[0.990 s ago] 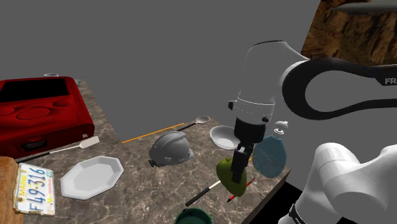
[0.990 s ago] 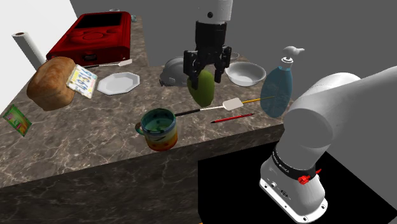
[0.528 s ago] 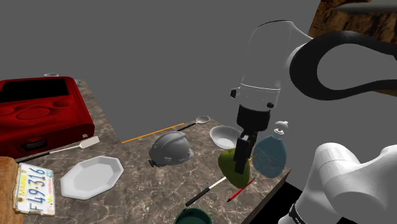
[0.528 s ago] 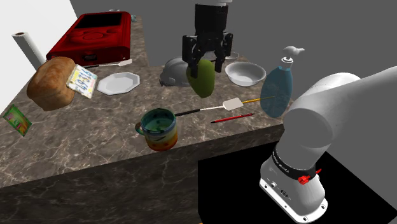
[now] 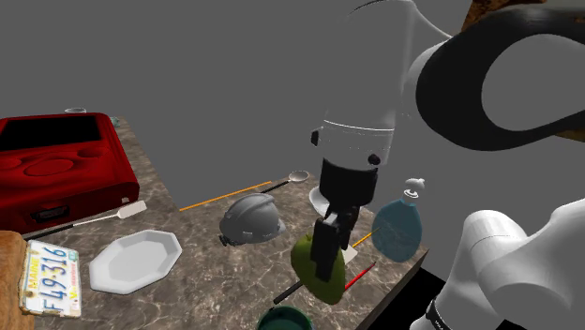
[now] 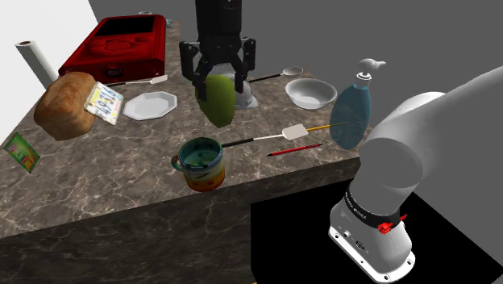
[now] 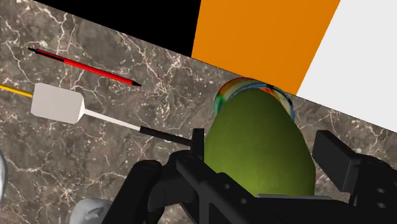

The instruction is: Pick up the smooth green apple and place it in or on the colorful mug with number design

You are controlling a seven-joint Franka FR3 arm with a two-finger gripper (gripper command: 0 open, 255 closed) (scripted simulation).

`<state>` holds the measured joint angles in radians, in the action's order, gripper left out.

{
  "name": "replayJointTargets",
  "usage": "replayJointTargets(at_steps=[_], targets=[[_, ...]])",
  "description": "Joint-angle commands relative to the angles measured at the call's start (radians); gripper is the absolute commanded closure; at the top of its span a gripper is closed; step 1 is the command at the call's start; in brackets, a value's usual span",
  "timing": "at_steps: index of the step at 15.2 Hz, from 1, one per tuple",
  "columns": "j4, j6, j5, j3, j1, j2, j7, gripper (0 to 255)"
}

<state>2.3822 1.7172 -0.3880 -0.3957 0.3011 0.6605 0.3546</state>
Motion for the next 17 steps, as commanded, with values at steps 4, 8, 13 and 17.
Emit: replayJointTargets(at_steps=[4, 8, 13, 17], targets=[[-0.149, 0.041, -0.008, -0.117, -0.006, -0.154, 0.123, 255], [-0.099, 0.093, -0.017, -0.129, -0.003, -0.158, 0.114, 255], [-0.041, 0.161, -0.028, -0.145, 0.000, -0.167, 0.104, 255], [0.002, 0.217, -0.036, -0.159, 0.002, -0.180, 0.097, 255]])
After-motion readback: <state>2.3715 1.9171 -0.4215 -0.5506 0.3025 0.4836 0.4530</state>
